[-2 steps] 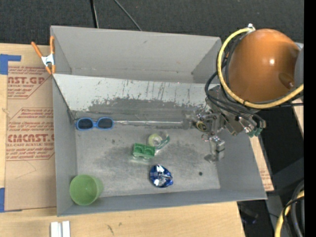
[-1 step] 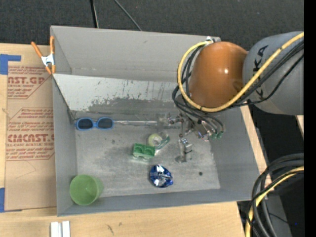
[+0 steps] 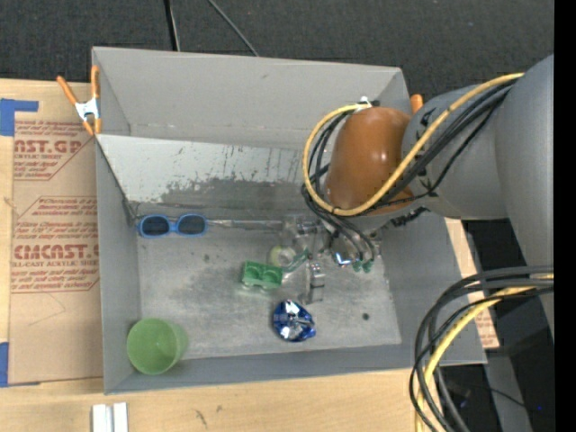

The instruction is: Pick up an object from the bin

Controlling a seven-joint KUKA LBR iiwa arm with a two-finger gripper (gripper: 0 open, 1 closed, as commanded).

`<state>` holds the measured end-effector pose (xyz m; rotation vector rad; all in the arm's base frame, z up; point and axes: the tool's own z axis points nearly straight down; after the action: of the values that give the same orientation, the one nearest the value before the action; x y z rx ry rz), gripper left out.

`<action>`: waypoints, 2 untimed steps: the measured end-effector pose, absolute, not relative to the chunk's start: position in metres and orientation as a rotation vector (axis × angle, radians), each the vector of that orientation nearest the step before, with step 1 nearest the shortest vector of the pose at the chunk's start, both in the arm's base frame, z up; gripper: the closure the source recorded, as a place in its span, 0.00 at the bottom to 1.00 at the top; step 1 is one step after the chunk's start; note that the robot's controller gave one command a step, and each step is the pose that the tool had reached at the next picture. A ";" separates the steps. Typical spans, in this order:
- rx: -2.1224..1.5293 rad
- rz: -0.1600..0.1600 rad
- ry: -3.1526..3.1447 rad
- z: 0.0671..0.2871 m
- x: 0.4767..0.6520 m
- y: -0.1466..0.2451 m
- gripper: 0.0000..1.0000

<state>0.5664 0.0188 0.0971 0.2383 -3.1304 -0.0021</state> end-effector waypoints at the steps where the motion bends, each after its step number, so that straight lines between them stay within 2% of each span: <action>1: 0.311 -0.001 -3.131 0.070 0.577 0.039 0.00; 2: 0.311 -0.004 -3.134 0.073 0.578 0.040 1.00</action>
Offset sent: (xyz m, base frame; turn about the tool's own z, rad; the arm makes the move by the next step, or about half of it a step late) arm 0.0088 0.0194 -0.0271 -0.0455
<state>0.5777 0.0400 0.0732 0.3108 -3.1337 -0.0036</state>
